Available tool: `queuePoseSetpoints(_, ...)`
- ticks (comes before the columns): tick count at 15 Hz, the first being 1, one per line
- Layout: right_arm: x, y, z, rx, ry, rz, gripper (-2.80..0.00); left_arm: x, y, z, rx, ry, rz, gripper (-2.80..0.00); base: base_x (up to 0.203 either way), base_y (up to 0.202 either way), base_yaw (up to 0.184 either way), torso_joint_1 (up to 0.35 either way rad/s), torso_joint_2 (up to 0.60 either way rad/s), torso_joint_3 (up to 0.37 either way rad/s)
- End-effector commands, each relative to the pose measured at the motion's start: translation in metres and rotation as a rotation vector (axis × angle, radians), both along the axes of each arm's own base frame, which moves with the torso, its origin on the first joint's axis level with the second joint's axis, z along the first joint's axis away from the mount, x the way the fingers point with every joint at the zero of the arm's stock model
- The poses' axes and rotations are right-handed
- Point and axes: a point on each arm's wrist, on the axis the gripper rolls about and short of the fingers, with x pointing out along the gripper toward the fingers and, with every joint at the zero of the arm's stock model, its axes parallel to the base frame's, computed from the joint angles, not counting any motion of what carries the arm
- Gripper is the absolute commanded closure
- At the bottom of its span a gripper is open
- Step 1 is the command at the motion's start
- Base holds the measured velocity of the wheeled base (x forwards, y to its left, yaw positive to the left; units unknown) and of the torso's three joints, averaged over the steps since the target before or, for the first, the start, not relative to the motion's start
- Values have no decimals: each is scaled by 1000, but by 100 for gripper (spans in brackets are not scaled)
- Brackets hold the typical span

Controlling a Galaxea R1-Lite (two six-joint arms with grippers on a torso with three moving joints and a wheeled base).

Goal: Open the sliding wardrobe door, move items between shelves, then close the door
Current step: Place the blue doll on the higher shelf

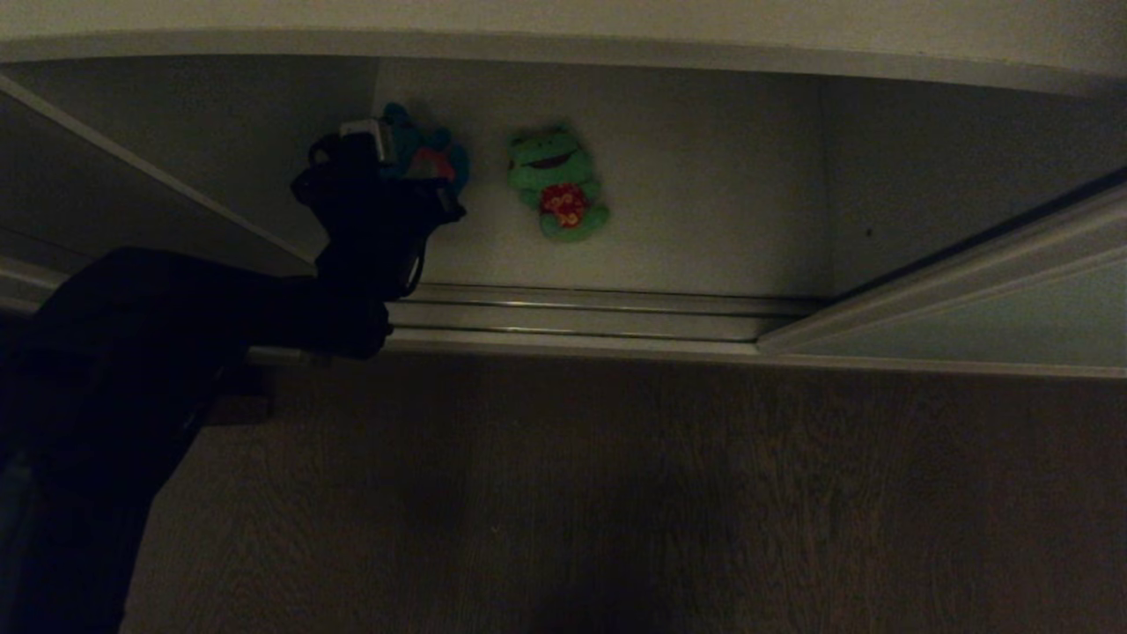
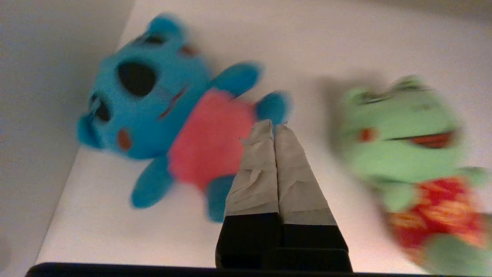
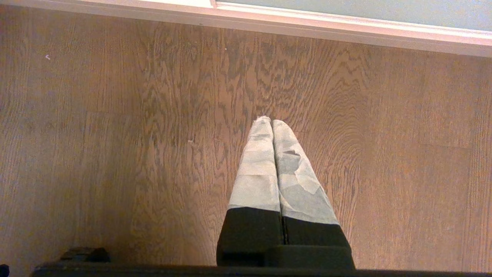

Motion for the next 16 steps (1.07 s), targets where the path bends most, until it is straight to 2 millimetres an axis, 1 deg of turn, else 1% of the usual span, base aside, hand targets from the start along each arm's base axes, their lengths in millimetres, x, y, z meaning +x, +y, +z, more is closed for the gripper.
queuePoseSetpoints(1,0,0,0,0,-3,0,0,17,-2,-19,-8,30,14,-280,0,0,0,0,0,0)
queuePoseSetpoints(3,0,0,0,0,-3,0,0,25,-2,-22,-82,85,41,-280,0,0,0,0,0,0)
queuePoseSetpoints(5,0,0,0,0,-4,0,0,27,-2,-25,-131,108,35,-280,0,0,0,0,0,0)
queuePoseSetpoints(9,0,0,0,0,-3,0,0,32,-1,-28,-127,99,43,-280,0,0,0,0,0,0)
queuePoseSetpoints(12,0,0,0,0,-4,0,0,39,4,-38,-119,108,54,-280,0,0,0,0,0,0)
queuePoseSetpoints(15,0,0,0,0,-6,0,0,46,12,-53,-111,130,66,-280,0,0,0,0,0,0)
queuePoseSetpoints(16,0,0,0,0,-4,0,0,46,12,-54,-109,132,66,-280,0,0,0,0,0,0)
